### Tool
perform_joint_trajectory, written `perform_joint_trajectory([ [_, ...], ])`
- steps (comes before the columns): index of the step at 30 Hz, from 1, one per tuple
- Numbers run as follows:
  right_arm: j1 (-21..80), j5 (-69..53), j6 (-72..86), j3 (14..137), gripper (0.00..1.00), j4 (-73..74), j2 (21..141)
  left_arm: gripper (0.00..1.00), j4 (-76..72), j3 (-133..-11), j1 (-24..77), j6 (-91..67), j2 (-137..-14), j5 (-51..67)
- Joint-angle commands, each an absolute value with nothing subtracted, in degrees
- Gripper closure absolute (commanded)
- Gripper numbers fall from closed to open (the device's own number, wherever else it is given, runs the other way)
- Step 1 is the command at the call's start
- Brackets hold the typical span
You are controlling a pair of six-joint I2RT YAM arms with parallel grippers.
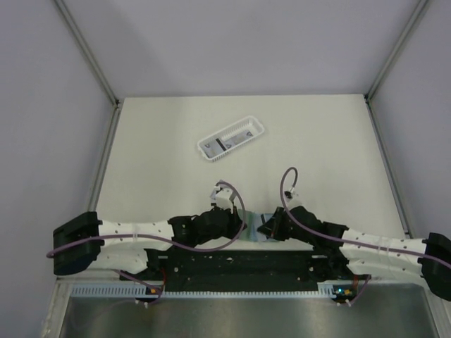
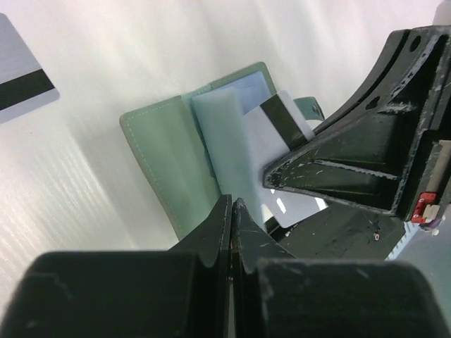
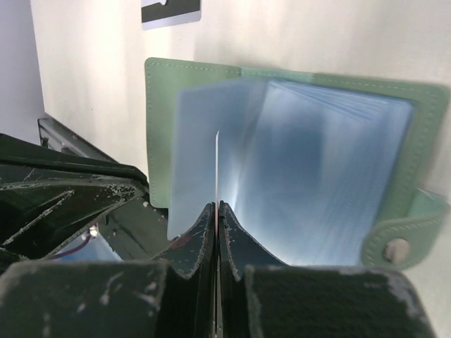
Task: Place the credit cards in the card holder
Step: Insert the credit card into the card holder.
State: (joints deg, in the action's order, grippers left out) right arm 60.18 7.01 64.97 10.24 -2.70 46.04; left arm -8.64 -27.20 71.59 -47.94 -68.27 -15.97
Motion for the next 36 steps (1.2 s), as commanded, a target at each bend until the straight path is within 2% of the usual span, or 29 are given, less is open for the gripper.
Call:
perform_joint_trajectory([
  [1,59.59,3.43,61.17,13.80,1.00,-12.91,52.54,1.00,-9.32,-26.37,71.10,-48.25,-65.57,-17.66],
  [14,59.59,4.13,61.43,15.91,1.00,-18.11,65.04,1.00,-10.54,-24.87,70.49,-46.85,-63.54,-18.29],
  [27,59.59,6.85,62.75,13.01,1.00,-14.33,60.83,1.00,-18.28,-25.05,70.31,-49.57,-79.97,-16.17],
  [36,59.59,9.14,64.69,8.79,1.00,-10.81,54.85,1.00,-19.16,-21.98,70.31,-51.77,-79.98,-16.08],
])
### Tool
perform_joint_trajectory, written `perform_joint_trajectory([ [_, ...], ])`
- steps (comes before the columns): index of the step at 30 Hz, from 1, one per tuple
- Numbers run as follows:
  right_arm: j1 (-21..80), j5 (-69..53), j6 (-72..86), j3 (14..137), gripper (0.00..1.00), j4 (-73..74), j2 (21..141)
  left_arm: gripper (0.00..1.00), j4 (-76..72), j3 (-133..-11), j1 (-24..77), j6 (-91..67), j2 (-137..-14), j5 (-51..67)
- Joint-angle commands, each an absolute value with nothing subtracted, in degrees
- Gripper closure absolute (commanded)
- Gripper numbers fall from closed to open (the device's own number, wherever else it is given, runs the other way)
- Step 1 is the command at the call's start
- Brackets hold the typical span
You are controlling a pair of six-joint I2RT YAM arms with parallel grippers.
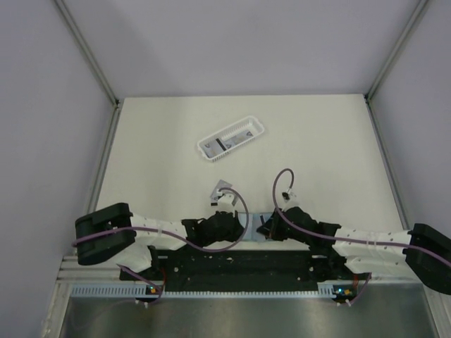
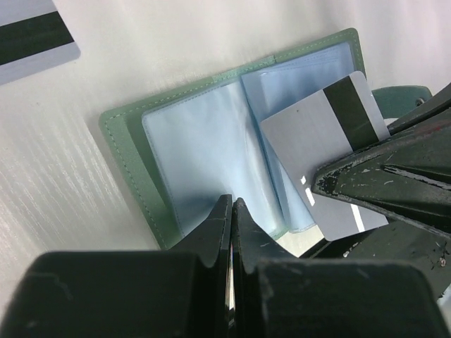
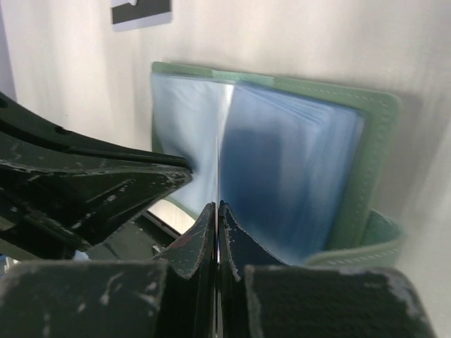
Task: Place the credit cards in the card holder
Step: Insert the credit card into the card holder.
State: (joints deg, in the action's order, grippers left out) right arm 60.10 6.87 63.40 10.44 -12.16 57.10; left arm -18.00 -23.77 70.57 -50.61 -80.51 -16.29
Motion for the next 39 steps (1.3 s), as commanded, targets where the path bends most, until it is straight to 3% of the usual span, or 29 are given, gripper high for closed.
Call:
perform_joint_trajectory([
  [1,59.59,9.14,64.86,8.35,1.00,-10.64,54.58,1.00,-19.16,-21.71,70.31,-51.94,-79.89,-16.17],
  [8,59.50,9.58,65.83,7.65,1.00,-5.20,52.13,1.00,-19.51,-20.57,70.31,-52.47,-79.45,-16.17],
  [18,59.50,15.91,60.48,11.33,1.00,9.84,38.24,1.00,-19.51,-20.65,70.31,-52.38,-79.36,-15.65],
  [28,59.50,9.23,60.11,7.30,1.00,-18.17,43.32,1.00,-19.60,-20.83,70.31,-52.56,-79.01,-14.94],
  [39,59.59,7.12,65.74,6.24,1.00,-25.31,55.63,1.00,-19.78,-21.01,70.31,-52.64,-79.45,-14.41],
])
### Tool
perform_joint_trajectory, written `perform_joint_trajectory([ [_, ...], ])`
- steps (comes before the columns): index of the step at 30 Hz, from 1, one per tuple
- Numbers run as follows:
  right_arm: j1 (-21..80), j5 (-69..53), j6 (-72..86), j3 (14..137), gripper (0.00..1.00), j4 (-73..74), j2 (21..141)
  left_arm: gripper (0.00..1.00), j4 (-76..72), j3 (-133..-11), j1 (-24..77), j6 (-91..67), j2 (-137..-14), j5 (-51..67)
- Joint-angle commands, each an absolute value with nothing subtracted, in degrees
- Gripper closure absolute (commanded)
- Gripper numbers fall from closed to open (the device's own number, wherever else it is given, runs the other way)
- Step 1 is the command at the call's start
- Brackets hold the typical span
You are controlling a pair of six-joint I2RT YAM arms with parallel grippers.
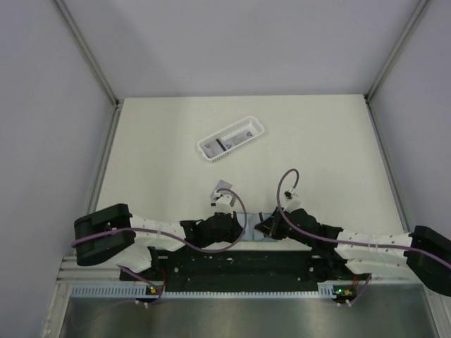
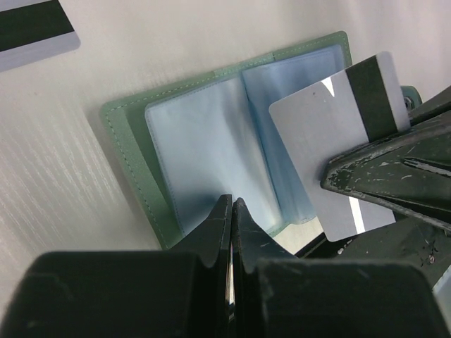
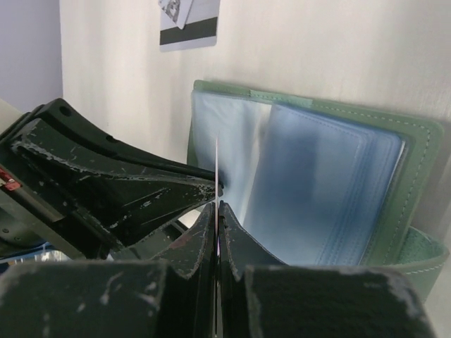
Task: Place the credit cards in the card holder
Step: Insert the credit card into the card holder.
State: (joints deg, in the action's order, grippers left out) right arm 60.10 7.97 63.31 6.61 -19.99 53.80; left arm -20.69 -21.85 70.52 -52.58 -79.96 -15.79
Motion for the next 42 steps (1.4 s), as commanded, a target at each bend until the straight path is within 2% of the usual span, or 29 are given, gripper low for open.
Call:
perform_joint_trajectory([
  [1,59.59,7.21,65.92,6.15,1.00,-24.88,56.16,1.00,-19.86,-20.92,70.31,-52.56,-79.45,-14.50],
  [19,59.50,6.77,69.79,5.01,1.00,-21.62,59.85,1.00,-19.43,-20.39,70.31,-52.65,-78.31,-14.94],
  [34,59.59,2.81,69.87,5.45,1.00,-32.61,71.10,1.00,-19.16,-20.30,70.31,-52.47,-78.05,-15.20],
  [42,59.50,4.39,68.29,5.89,1.00,-29.45,69.35,1.00,-12.14,-20.13,70.14,-51.50,-69.89,-19.24],
])
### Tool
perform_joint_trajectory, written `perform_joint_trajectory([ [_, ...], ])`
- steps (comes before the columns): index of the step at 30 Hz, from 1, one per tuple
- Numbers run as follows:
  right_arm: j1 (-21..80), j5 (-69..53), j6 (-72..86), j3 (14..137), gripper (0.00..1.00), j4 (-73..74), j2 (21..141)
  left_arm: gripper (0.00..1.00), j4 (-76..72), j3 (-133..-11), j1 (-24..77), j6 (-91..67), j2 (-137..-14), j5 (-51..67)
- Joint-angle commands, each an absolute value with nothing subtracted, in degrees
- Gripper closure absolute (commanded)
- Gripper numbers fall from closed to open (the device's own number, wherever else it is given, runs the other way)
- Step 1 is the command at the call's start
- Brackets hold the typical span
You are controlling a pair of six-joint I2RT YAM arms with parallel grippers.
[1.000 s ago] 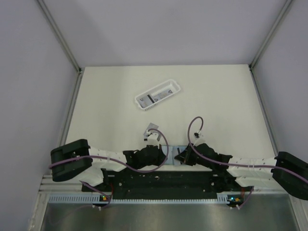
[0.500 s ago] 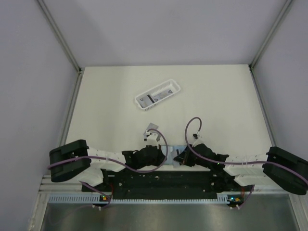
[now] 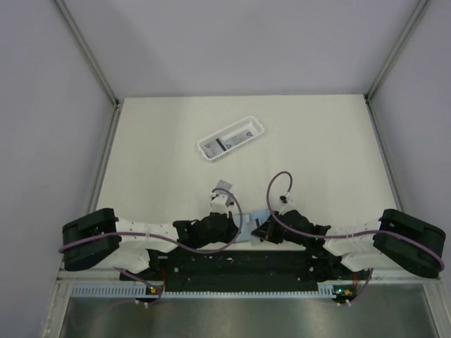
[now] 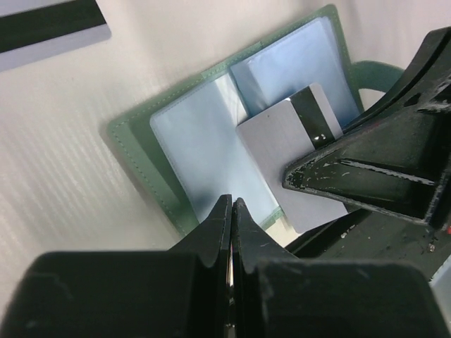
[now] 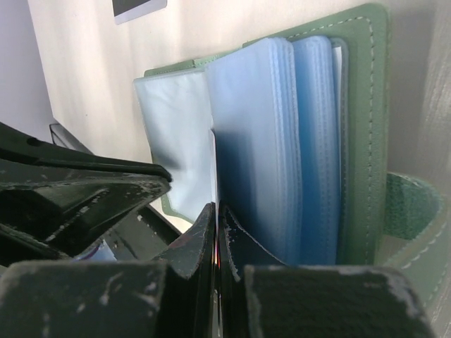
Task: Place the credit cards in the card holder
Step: Insert the credit card into the card holder.
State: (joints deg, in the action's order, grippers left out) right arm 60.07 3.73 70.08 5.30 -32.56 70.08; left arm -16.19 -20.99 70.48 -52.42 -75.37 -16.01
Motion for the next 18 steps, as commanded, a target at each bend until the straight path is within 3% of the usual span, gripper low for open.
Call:
perform_joint_trajectory([
  [1,59.50,4.48,68.12,5.98,1.00,-29.10,69.26,1.00,-11.69,-19.87,70.14,-51.42,-68.83,-19.77],
  [18,59.50,3.34,66.98,6.24,1.00,-29.27,68.99,1.00,-11.60,-17.14,69.52,-52.21,-69.08,-20.13],
])
